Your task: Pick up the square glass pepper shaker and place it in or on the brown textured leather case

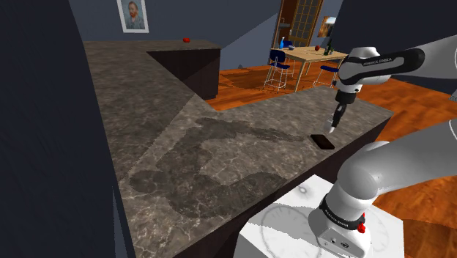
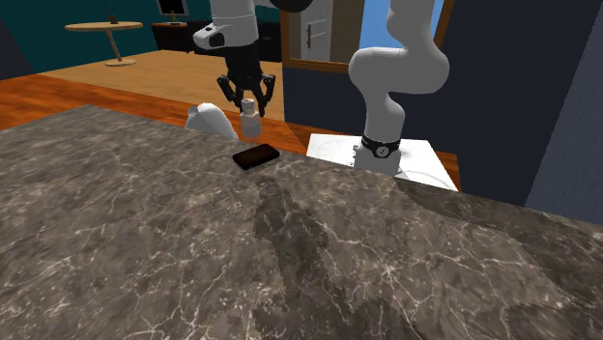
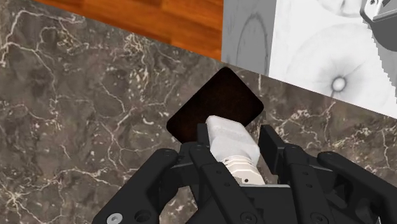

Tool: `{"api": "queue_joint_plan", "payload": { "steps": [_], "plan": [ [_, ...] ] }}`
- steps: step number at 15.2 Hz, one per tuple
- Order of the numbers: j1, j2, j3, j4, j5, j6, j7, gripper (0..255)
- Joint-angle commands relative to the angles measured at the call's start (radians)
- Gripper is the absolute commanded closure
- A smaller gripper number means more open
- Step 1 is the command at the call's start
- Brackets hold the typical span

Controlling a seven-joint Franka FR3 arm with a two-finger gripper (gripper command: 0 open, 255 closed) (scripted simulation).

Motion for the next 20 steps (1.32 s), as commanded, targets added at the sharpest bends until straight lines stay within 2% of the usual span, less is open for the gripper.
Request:
{"api": "queue_joint_plan", "payload": {
  "steps": [1,8,16,17,20],
  "plan": [
    [0.003,0.013,-0.015,-0.020,-0.005,0.034,0.002,255],
    [0.020,0.071,-0.073,-0.074,-0.018,0.147,0.000,255],
    [0.021,0.075,-0.076,-0.077,-0.018,0.153,0.000,255],
    [0.021,0.075,-0.076,-0.077,-0.018,0.153,0.000,0],
    [0.021,0.075,-0.076,-0.077,-0.018,0.153,0.000,0]
  ]
}}
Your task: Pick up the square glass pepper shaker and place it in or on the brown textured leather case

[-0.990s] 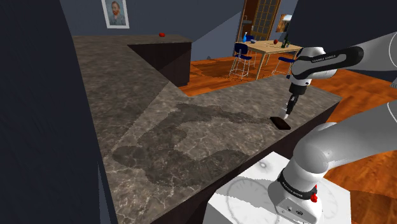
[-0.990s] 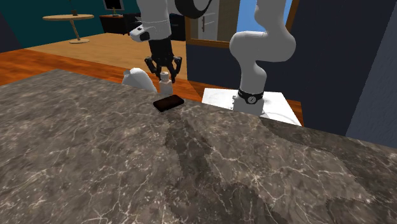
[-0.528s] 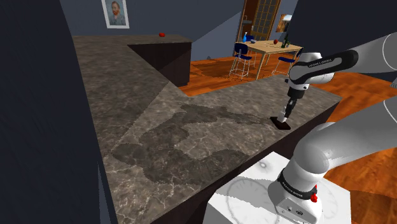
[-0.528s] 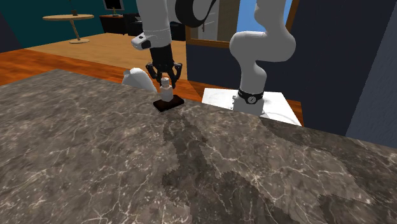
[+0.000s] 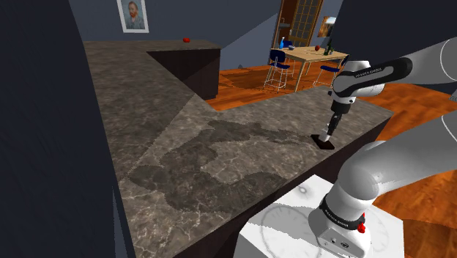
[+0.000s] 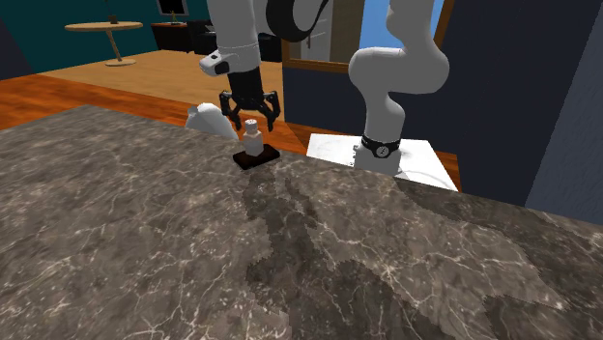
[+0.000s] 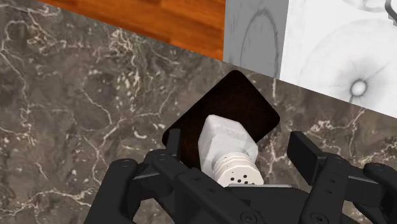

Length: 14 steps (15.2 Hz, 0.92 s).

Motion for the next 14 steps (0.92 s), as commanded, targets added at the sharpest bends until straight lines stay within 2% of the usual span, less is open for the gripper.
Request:
{"api": "queue_joint_plan", "payload": {
  "steps": [1,2,6,14],
  "plan": [
    [0.000,0.000,0.000,0.000,0.000,0.000,0.000,0],
    [0.000,0.000,0.000,0.000,0.000,0.000,0.000,0],
    [-0.010,-0.061,0.072,0.083,0.025,-0.146,0.002,0],
    [-0.010,-0.061,0.072,0.083,0.025,-0.146,0.002,0]
  ]
}}
